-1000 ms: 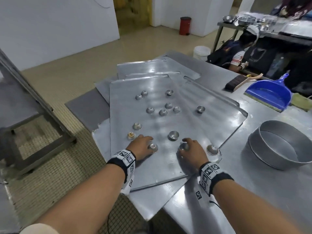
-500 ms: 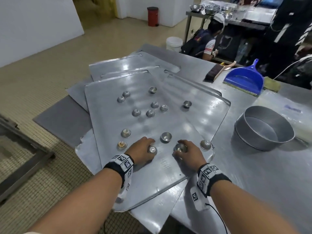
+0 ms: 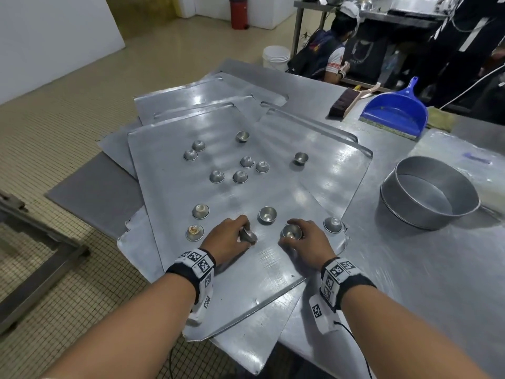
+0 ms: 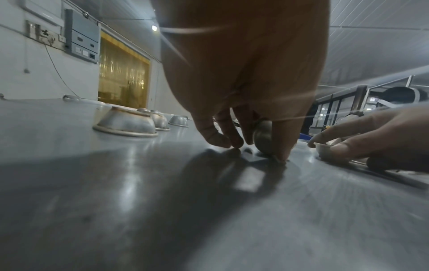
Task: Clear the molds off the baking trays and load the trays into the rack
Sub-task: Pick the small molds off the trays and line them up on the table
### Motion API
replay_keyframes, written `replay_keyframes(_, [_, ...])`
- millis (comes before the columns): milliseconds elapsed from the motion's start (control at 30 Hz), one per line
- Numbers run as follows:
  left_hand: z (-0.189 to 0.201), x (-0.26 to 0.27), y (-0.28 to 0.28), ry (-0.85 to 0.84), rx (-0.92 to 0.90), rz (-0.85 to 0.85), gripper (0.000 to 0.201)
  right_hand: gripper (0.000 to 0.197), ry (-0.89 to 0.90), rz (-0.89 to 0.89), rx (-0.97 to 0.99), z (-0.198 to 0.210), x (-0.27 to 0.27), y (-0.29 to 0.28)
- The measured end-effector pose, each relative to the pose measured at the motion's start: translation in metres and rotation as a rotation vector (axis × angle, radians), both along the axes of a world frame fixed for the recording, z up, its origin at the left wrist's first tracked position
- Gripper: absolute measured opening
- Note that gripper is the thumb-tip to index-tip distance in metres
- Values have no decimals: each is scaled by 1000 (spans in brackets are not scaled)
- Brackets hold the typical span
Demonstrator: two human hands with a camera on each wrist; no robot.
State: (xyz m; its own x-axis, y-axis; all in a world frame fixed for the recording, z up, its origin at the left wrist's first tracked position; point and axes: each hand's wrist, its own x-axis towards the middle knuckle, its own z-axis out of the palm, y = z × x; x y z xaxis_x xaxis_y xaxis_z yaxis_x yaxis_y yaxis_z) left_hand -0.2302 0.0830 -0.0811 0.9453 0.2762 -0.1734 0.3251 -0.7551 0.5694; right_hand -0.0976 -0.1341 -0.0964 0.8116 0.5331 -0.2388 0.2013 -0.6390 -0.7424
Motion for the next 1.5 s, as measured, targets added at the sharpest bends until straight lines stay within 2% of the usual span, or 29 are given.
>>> replay_keyframes(200, [1,0,4,42,-40,14,45,61,-7,-5,10,-3,0,0])
replay_keyframes(400, [5,-4,3,18,-82,49,74,61,-13,0,-5,-1,0,1])
replay_keyframes(600, [2,-3,2,-15,-62,62,52,59,-29,20,-39,1,1,-1])
replay_keyframes(900, [22,6,-13,68,-10,13,49,49,98,91,-11,32,7,-6])
replay_keyframes(1067, [44,14,-35,143,14,-94,44,47,77,155,15,50,6,-20])
replay_keyframes(1333, [62,31,-98,186,71,-154,43,48,-23,169,35,79,17,-92])
replay_keyframes(1500, [73,50,-147,142,79,-163,47,57,-25,149,39,87,25,-145])
